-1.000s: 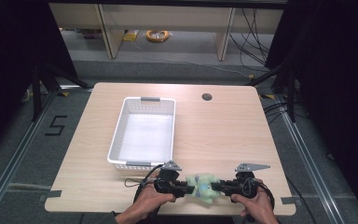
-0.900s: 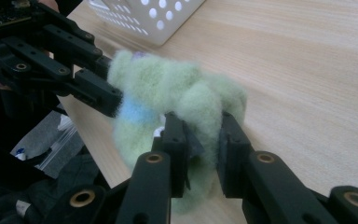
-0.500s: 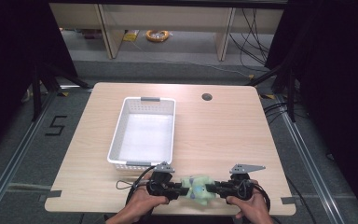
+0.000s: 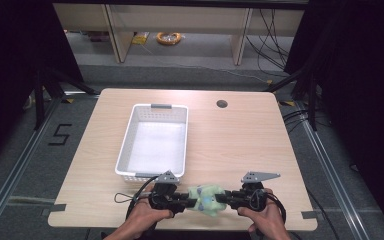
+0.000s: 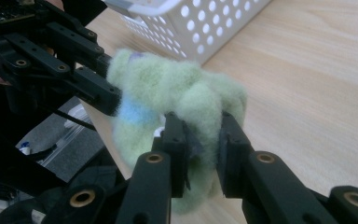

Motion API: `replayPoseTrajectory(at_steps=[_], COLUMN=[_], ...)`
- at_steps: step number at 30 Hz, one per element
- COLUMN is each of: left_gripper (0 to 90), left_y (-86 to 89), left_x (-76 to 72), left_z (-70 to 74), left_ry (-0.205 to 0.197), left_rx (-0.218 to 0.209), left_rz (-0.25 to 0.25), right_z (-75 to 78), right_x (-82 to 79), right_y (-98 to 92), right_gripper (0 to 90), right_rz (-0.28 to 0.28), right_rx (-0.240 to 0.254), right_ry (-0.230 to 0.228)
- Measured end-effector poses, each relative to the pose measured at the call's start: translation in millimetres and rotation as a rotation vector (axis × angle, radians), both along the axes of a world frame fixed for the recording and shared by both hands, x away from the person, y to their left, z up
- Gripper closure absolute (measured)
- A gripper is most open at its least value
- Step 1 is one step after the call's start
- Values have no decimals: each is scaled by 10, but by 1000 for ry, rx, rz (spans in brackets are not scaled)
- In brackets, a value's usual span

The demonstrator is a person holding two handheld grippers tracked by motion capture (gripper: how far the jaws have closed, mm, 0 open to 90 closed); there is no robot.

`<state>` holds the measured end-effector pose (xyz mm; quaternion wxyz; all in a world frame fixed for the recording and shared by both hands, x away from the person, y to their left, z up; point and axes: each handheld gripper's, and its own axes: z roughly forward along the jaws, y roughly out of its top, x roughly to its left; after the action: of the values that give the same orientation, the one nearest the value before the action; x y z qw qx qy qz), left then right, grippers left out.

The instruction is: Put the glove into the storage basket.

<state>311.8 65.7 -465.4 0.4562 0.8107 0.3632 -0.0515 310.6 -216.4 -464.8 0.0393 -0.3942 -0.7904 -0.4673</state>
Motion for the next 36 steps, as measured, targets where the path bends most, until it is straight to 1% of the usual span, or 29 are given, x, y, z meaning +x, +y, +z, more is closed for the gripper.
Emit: replayPoseTrajectory(at_steps=[1,3,4,5,6,7,8,10,12,13,14,15,16,17,18,19,20,22,23,24,25,27,28,29,30,33,34,35,36], left_gripper=[718,717,717,717,717,717,717,716,716,716,716,716,716,716,715,715,714,714,714,714,714,713,713,713,712,712,712,712,712], left_y=[3,27,39,57,76,90,101,129,163,183,201,213,224,238,251,267,278,316,330,344,356,389,404,417,431,481,489,509,528], left_x=[-2,14,25,38,47,60,64,81,107,122,137,148,159,173,189,202,214,254,273,290,309,346,365,379,392,440,446,462,481], left_z=[20,72,95,127,158,183,205,264,328,359,390,416,435,469,490,510,524,560,573,585,590,607,612,620,626,652,667,679,691], left_ry=[-8,-10,-16,-22,-21,-27,-31,-39,-39,-45,-44,-44,-43,-53,-51,-52,-49,-44,-43,-42,-39,-35,-33,-36,-35,-34,-39,-39,-33], left_rx=[5,3,-5,-8,-2,-6,-3,-3,-11,-11,-10,-10,-14,-2,-6,-5,-6,-7,-7,-4,-7,0,4,4,6,11,16,16,17], left_rz=[8,8,9,14,19,17,21,24,30,32,32,39,40,41,38,42,43,49,51,59,55,68,62,78,75,73,90,88,85], right_z=[24,77,92,114,160,184,233,304,375,420,437,457,490,487,517,528,551,600,615,630,650,676,695,696,704,718,736,743,753], right_x=[14,27,43,63,87,113,111,150,174,187,230,257,258,299,318,352,359,393,413,442,462,495,516,534,557,619,628,644,665], right_y=[5,39,42,58,63,74,95,125,155,175,177,189,211,210,235,247,269,291,313,326,342,375,397,414,439,479,504,525,541], right_gripper=[770,770,769,769,770,770,769,769,769,769,769,769,769,769,769,769,769,769,769,769,769,769,769,769,769,769,769,769,769], right_rz=[3,7,10,17,16,29,22,36,37,34,46,47,35,47,48,57,45,44,48,54,59,55,55,58,60,65,61,66,67], right_rx=[-10,-1,-11,-2,-15,-7,-5,-9,-16,-18,-27,-27,-23,-20,-13,-14,-9,-28,-16,-22,-24,-31,-38,-28,-27,-36,-44,-37,-39], right_ry=[-16,0,-18,-15,-20,-38,-16,-35,-30,-16,-60,-58,-28,-59,-42,-54,-37,-31,-30,-42,-44,-43,-45,-42,-38,-55,-47,-41,-49])
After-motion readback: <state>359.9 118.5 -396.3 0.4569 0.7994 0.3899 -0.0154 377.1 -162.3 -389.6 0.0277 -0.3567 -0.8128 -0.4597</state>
